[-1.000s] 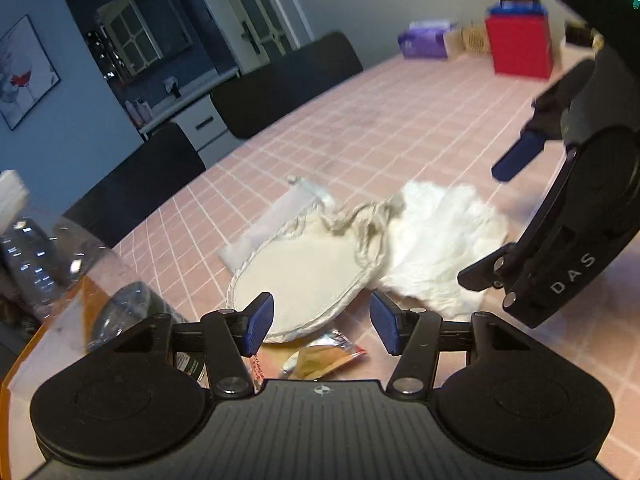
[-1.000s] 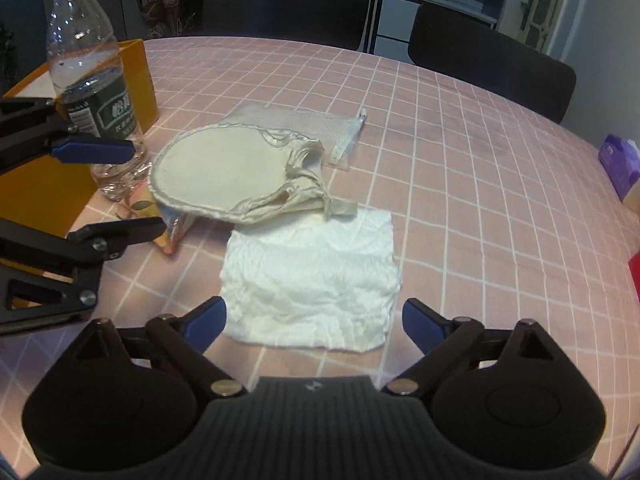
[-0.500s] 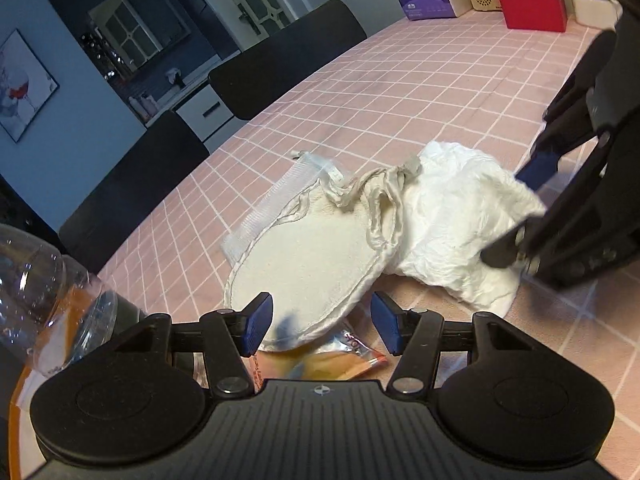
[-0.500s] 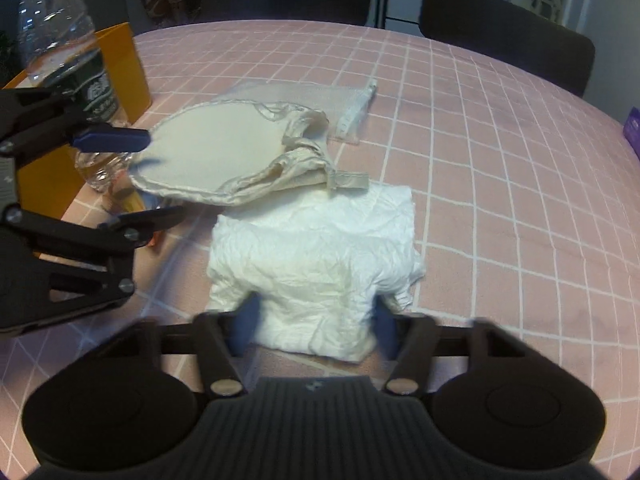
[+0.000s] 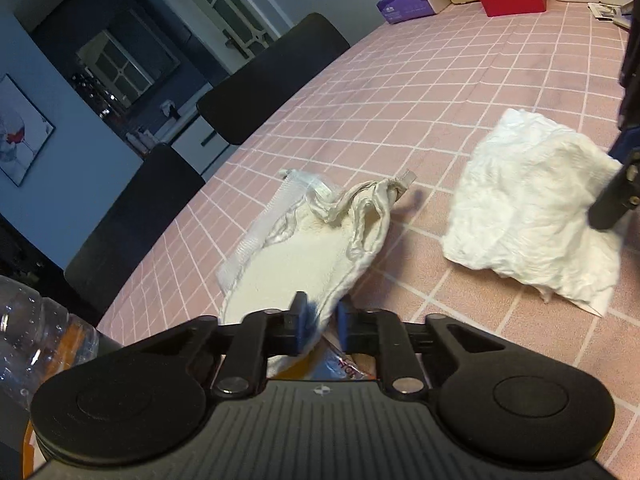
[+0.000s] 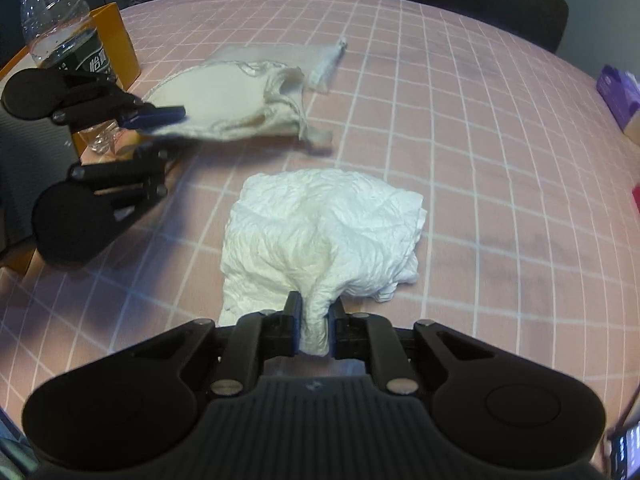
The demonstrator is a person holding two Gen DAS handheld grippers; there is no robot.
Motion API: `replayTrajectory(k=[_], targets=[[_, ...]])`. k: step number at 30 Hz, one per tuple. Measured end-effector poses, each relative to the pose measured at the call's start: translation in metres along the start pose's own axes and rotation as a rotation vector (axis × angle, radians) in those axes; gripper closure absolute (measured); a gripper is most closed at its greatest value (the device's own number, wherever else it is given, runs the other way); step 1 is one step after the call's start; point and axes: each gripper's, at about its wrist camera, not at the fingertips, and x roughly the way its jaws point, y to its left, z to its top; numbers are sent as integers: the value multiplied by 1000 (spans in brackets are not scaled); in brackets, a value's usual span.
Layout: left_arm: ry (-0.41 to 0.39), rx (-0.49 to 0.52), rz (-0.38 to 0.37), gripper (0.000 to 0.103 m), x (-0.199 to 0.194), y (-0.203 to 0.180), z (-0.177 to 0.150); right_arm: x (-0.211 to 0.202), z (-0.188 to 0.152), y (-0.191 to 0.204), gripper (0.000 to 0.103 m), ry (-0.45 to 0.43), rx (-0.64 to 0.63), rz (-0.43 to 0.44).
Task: Organize soft objects
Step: 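Grasp the white tissue with the right gripper, then grasp the white cotton pouch with the left gripper while the right gripper holds the tissue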
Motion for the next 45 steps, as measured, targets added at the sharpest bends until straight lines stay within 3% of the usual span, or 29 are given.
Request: replayTrajectory(k=[1, 4, 8, 15, 20, 23, 25, 27, 29, 30, 33, 36, 40, 45], targets=[[-13, -8, 5, 96, -3, 1, 0, -1, -2, 0, 89, -4, 6, 1], [-76, -16, 47, 97, -21, 4, 3, 0, -6, -4, 84, -10, 20, -1], [-152, -59, 58, 98, -56, 12, 5, -6, -5, -11, 85, -18, 48, 37], [-156, -116, -102, 98, -106, 9, -14, -12, -8, -2, 88, -2, -14, 145], [-122, -139, -159, 98, -125, -4, -40, -8, -10, 9, 87, 32, -78, 141], [-91, -183, -214, 96, -119, -6, -53, -4, -10, 9, 79, 41, -103, 112], [-80, -192, -220, 86, -115, -8, -59, -2, -10, 8, 73, 46, -107, 102], [-77, -182, -209, 75, -113, -10, -62, -2, -11, 8, 60, 44, -113, 92], [-77, -155, -200, 30, -111, -13, -62, -4, -10, 8, 45, 34, -124, 67], [-84, -142, -201, 23, -113, -15, -64, -7, -10, 9, 34, 19, -132, 55], [-85, -148, -236, 17, -110, -12, -62, -11, -9, 11, 11, -16, -181, 12], [-58, -264, -319, 12, -98, 2, -60, -12, -12, 18, 5, -54, -282, -57], [-12, -406, -381, 11, -79, 18, -58, -10, -15, 18, 5, -88, -337, -64], [14, -452, -340, 11, -69, 25, -57, -5, -7, 15, 4, -181, -319, -39]])
